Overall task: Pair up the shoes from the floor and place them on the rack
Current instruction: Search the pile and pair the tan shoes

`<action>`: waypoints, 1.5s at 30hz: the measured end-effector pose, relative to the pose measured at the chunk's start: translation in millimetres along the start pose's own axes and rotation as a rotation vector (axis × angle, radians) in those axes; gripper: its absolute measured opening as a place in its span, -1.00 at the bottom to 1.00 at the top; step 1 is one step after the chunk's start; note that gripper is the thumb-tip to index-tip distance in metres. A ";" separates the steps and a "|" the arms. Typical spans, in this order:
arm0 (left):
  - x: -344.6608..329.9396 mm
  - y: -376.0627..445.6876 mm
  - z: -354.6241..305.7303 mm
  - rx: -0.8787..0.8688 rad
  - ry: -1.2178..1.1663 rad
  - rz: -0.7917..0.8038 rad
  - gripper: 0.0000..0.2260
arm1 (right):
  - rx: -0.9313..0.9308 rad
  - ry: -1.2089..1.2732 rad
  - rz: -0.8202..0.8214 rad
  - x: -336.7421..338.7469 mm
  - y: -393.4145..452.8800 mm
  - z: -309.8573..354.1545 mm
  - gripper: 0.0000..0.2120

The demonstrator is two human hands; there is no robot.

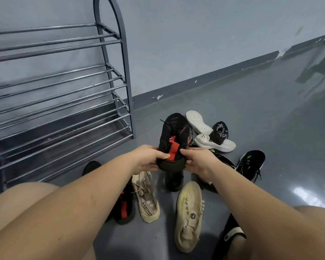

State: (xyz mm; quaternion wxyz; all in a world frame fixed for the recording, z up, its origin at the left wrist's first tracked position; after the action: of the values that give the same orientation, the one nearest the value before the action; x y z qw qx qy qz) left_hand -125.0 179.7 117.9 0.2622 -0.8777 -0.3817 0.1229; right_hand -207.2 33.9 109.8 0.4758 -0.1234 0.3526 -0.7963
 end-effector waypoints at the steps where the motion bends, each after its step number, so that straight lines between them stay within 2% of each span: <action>1: 2.9 3.5 2.0 0.019 0.029 -0.013 -0.86 | -0.009 -0.013 -0.002 -1.6 3.6 -1.1 -0.93; 4: 8.3 13.9 11.2 0.078 0.057 -0.052 -0.87 | -0.057 -0.059 -0.023 -8.5 12.8 -5.2 -0.93; 7: 14.7 22.7 18.9 0.125 0.107 -0.065 -0.79 | -0.099 -0.120 -0.043 -16.2 26.8 -10.7 -0.82; 11: 31.9 34.9 14.2 0.220 0.202 0.006 -0.80 | -0.123 -0.282 -0.040 -26.2 48.5 -2.4 -0.77; 16: 41.9 68.7 16.2 0.222 0.090 -0.034 -0.74 | -0.155 -0.325 -0.058 -28.0 90.7 6.7 -0.82; 20: 53.0 100.8 24.0 0.217 -0.010 -0.077 -0.82 | -0.169 -0.369 -0.056 -31.2 130.0 3.0 -0.78; 24: 63.7 137.5 34.2 0.227 -0.073 -0.137 -0.75 | -0.146 -0.488 -0.059 -31.3 173.6 0.9 -0.79; 27: 66.2 166.1 44.0 0.233 -0.082 -0.160 -0.74 | -0.172 -0.463 -0.069 -31.6 206.0 -1.6 -0.88; 30: 67.2 193.8 57.2 0.216 -0.098 -0.177 -0.69 | -0.169 -0.475 -0.089 -29.3 239.5 -10.3 -0.79; 38: 65.0 248.6 101.3 0.274 -0.221 -0.268 -0.51 | -0.092 -0.773 -0.186 -32.6 283.2 -30.6 -0.70; 42: 59.1 261.0 110.9 0.279 -0.088 -0.315 -0.48 | -0.072 -0.791 -0.209 -32.7 290.6 -41.5 -0.71; 45: 56.0 264.7 118.0 0.292 -0.023 -0.275 -0.55 | -0.103 -0.759 -0.202 -34.1 288.4 -48.2 -0.71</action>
State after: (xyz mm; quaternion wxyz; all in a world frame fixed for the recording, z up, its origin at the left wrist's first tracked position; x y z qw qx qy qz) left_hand 24.2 112.9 -127.8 0.3967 -0.7685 -0.4791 0.1500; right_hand -21.7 -2.0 -116.0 0.4848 -0.4668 0.1773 -0.7181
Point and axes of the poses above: each hand's wrist, its own y-axis towards the middle knuckle, its own x-axis out of the back of the hand, z = x × y, the point moved 1 cm from there along y, towards the middle knuckle, and after that the axes turned 6 degrees about -x, right-handed, at the moved point
